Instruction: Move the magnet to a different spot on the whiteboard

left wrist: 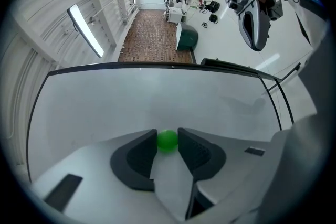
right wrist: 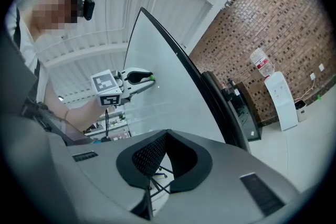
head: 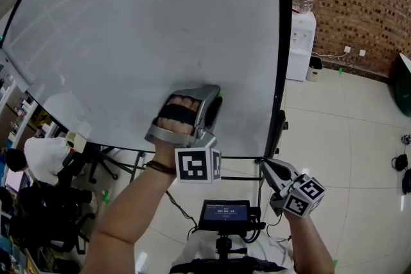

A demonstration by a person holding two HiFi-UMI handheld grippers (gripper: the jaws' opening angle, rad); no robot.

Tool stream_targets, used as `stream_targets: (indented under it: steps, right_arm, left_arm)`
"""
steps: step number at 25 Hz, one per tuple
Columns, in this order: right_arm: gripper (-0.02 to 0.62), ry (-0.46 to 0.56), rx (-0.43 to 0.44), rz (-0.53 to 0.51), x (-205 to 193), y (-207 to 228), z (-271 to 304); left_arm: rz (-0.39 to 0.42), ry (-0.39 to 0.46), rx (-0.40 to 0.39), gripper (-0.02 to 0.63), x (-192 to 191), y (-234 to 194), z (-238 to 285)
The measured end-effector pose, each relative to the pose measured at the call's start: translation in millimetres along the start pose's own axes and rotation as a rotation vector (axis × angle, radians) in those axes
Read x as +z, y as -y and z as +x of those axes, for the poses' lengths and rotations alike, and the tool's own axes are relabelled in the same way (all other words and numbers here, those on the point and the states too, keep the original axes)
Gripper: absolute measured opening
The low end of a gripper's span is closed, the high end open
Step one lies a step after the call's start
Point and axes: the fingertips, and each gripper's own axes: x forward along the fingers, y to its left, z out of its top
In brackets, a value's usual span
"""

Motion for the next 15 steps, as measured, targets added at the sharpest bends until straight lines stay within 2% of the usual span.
stream_targets:
  steps: [7,15]
  right_arm:
    - [0.032,-0.008,-0.004,0.004,-5,-2,-2]
    - [0.032,-0.021,0.008,0.005,-11,-9,1]
  left_arm:
    - [-0.089,0.006,-0.018,0.138,0,1,-2]
    - [-0.142,-0.012,-0.034,0.138,-18,8,-11]
